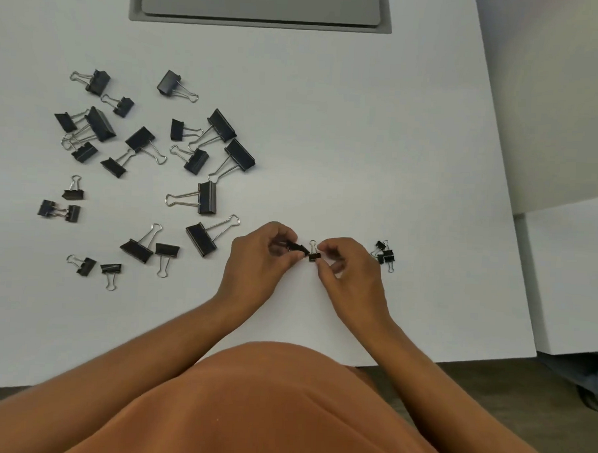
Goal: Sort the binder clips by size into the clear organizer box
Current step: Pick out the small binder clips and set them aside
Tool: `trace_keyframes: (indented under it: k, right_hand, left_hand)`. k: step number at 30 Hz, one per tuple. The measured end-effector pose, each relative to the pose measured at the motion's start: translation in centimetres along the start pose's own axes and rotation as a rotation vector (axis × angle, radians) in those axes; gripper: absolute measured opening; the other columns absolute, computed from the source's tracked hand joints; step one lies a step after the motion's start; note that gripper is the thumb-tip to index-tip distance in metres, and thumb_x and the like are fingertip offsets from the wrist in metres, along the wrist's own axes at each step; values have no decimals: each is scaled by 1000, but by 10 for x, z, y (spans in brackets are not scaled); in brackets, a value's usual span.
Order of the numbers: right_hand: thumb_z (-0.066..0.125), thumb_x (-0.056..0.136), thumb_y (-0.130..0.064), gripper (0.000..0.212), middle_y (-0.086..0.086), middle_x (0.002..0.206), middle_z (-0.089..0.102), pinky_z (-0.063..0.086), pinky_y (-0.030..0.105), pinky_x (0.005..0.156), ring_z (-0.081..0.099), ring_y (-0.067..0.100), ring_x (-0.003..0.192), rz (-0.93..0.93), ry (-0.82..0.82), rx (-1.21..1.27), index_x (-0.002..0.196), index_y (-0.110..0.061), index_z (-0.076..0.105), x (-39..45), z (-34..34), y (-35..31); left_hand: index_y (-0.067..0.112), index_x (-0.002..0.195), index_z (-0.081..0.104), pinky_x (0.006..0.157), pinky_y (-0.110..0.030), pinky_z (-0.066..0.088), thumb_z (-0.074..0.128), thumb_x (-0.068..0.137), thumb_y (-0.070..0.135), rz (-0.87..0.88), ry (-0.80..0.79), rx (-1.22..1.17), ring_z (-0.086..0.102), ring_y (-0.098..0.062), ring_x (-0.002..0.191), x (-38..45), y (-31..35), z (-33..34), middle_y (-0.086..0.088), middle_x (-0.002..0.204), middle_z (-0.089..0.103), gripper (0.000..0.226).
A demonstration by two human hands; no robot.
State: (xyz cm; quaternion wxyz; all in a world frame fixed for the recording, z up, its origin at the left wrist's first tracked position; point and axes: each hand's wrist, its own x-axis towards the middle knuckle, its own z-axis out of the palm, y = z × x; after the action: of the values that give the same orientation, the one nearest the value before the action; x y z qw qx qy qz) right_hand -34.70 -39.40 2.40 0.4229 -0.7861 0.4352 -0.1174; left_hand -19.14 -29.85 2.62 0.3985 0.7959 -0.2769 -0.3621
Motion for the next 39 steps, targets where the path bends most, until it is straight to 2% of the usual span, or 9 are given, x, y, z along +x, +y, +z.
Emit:
trace_keyframes:
  k: [3,6,11,17,20,24,27,33,39]
  right_hand:
    - [68,96,-12,30,-10,123,59,46,14,91,57,8,108,-145,-34,-68,125,-18,65,-2,4,8]
    - [69,98,-19,38,-3,137,56,42,21,104,50,15,124,-265,-86,-186,135,-17,63,0,12,11]
    - [74,96,-14,26,1,126,62,47,26,97,54,21,111,-366,-43,-232,122,-12,71,4,17,18]
    - [72,98,-13,16,-1,119,67,48,28,94,58,20,108,-401,-44,-197,113,-12,72,-2,8,32]
    - [71,99,-18,24,3,129,64,46,26,103,56,21,120,-395,-22,-185,122,-11,69,-9,4,33]
    - [63,103,-34,54,9,161,40,30,43,125,32,28,153,-447,-106,-272,152,-13,49,-15,13,28]
    - [51,106,-45,65,9,173,20,11,53,130,8,28,162,-502,-216,-419,163,-21,31,-14,31,21]
    - [51,109,-30,44,10,163,42,26,51,127,28,29,158,-580,-188,-453,150,-12,54,-13,47,20]
    - [54,103,-13,40,6,160,48,30,45,127,33,22,156,-553,-166,-394,142,-7,61,-17,41,24]
  left_hand:
    - [22,106,75,82,-12,55,82,89,12,-11,71,-26,70,6,90,-13,-3,1,19,97,75,21]
    - [20,104,75,83,-20,59,80,89,8,-1,129,-3,71,1,89,-20,-6,3,16,96,75,19]
    - [25,98,71,76,-26,59,82,89,18,11,164,124,69,-5,77,-21,-7,1,15,82,72,17]
    - [30,103,69,72,-31,63,81,92,26,-59,131,-8,73,-5,64,-30,-11,5,10,76,75,17]
    - [27,111,74,71,-18,54,75,96,33,42,192,175,67,-1,69,-37,-16,5,15,91,73,15]
    - [18,124,75,80,-26,57,68,101,19,159,205,265,64,-3,78,-42,-25,2,8,108,67,24]
    - [23,132,71,86,-33,62,67,101,14,70,202,118,73,-7,84,-44,-29,-1,10,106,77,32]
    - [31,142,53,81,-18,52,65,99,11,68,164,114,67,-5,89,-48,-33,-13,13,104,72,49]
    - [28,137,57,75,-13,48,65,99,11,110,37,114,64,-10,88,-65,-42,-32,14,102,65,43]
